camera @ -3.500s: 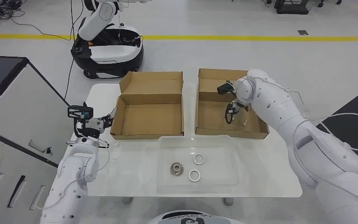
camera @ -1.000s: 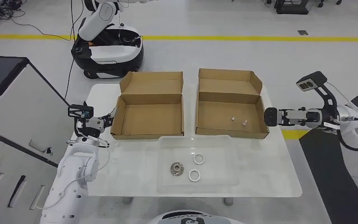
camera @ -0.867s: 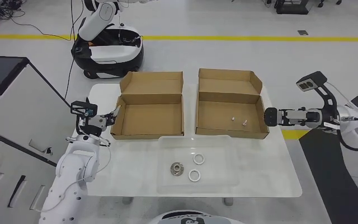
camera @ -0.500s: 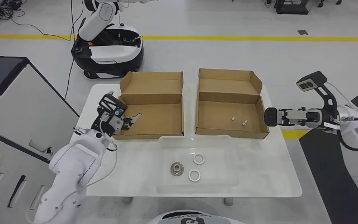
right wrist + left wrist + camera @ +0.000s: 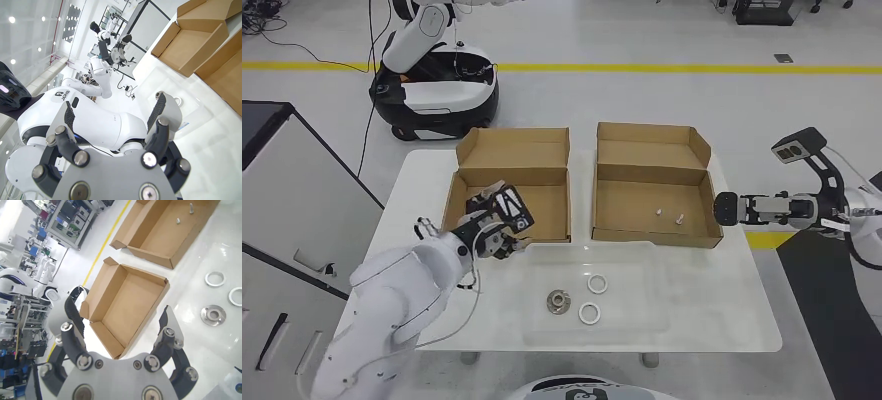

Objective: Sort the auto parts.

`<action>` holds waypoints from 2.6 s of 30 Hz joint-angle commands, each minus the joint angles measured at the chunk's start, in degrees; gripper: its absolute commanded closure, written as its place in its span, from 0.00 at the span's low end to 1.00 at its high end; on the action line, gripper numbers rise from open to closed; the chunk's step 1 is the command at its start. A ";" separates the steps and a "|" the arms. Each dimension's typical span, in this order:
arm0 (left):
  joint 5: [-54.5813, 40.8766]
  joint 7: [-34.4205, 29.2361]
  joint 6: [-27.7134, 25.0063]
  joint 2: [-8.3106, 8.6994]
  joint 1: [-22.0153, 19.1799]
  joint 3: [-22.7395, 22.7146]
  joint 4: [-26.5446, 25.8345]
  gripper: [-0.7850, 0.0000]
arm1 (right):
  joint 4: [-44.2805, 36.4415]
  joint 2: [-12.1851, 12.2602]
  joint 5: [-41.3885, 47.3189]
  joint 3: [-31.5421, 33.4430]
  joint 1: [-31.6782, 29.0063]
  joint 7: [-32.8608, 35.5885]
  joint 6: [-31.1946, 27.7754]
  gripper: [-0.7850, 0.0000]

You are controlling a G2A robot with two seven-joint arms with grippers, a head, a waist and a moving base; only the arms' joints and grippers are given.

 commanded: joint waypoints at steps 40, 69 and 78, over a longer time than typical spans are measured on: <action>-10.62 -21.60 12.62 -2.61 -22.53 34.24 8.91 0.00 | 0.00 0.00 0.01 0.00 0.00 0.00 0.00 0.00; -15.35 -23.14 16.83 -3.98 -22.76 38.35 11.07 0.00 | 0.00 0.00 0.01 0.00 0.00 0.00 0.00 0.00; -16.07 -22.11 15.89 -4.06 -22.93 38.57 11.64 0.00 | 0.00 0.00 0.01 0.00 0.00 0.00 0.00 0.00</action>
